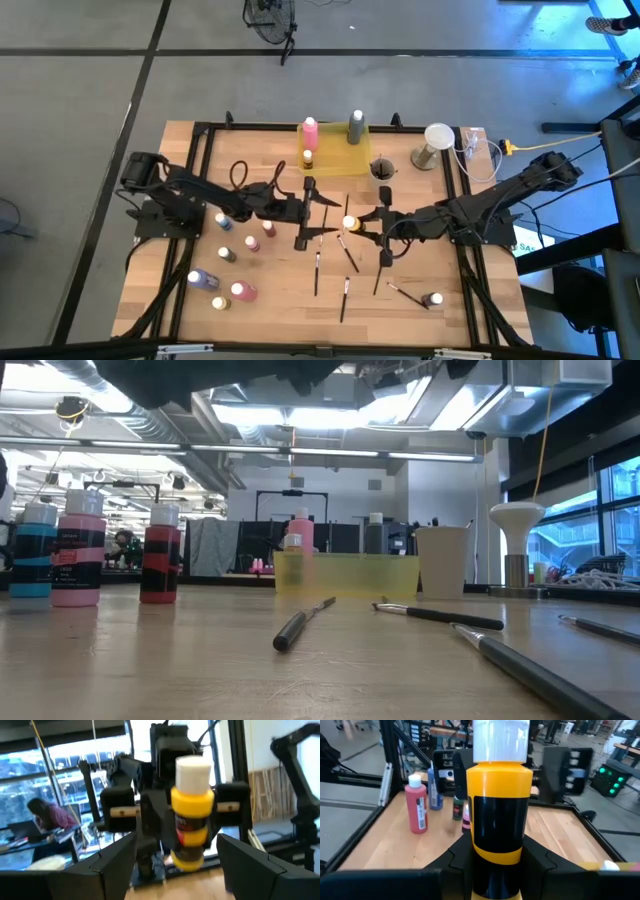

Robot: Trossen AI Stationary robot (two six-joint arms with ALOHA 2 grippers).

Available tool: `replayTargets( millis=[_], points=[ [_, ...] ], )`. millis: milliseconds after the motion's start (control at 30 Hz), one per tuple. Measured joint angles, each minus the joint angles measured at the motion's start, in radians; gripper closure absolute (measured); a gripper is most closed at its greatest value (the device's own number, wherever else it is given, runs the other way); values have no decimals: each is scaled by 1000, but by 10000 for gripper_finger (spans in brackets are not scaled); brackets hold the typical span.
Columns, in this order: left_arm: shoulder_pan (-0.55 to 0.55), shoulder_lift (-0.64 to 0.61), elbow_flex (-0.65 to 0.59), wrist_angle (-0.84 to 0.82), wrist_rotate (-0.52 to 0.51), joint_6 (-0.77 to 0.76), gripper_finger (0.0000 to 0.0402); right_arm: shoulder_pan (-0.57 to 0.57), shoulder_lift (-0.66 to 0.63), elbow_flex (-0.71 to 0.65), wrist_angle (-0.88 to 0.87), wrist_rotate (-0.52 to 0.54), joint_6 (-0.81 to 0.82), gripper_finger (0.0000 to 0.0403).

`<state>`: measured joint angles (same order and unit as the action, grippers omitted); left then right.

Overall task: Pick & Place Paint Supplies
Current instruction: Put the small yellow paint bottle into the yellow bin

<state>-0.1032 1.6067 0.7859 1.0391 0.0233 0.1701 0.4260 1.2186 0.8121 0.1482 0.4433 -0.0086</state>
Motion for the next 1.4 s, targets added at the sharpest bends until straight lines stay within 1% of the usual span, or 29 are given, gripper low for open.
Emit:
replayTargets(
  millis=[67, 300, 400, 567, 767, 1000, 1400],
  points=[
    [-1, 24, 18, 21, 4, 0, 132, -2, 4, 0, -7, -1, 0, 299],
    [-2, 99, 87, 20, 6, -15, 132, -2, 8, 0, -2, -1, -9, 299],
    [-2, 115, 107, 18, 22, -22, 132, -2, 8, 0, -2, -1, -15, 299],
    [-2, 118, 127, 20, 33, -23, 132, -2, 8, 0, -3, -1, -15, 299],
    [-2, 118, 153, 4, 109, -29, 132, -6, 8, 0, -10, -3, -15, 300],
    [-1, 118, 153, -29, 111, -28, 132, -8, 8, 0, -10, -3, -15, 300],
    [1, 141, 160, -11, 100, -26, 132, -8, 8, 0, -18, -3, -15, 300]
  ],
)
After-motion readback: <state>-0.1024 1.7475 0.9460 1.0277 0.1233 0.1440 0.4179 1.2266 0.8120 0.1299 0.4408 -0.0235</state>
